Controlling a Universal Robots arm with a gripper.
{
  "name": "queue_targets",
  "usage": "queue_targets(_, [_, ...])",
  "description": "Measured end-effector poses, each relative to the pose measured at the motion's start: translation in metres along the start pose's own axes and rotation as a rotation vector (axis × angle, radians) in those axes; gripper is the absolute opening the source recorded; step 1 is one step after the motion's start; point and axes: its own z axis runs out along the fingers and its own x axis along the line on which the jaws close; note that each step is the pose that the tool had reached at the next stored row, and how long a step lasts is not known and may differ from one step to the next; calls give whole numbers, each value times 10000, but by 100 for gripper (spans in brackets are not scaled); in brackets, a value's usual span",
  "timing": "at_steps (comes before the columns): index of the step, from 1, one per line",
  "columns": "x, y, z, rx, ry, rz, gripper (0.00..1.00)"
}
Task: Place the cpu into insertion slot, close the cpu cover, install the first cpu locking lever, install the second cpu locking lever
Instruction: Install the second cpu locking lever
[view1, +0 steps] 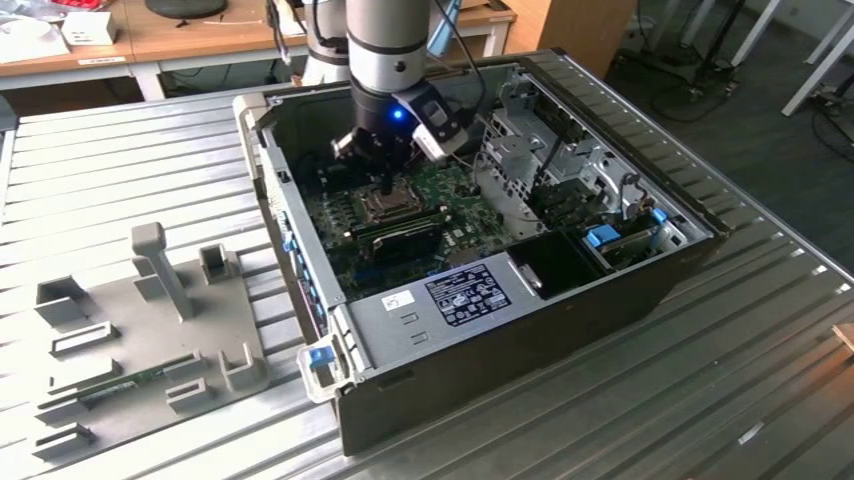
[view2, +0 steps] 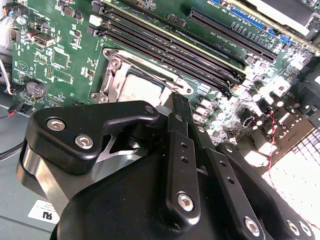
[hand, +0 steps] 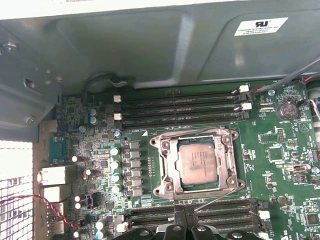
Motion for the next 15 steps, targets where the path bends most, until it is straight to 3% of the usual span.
queue_targets(15, [9, -24, 163, 6, 0, -1, 10])
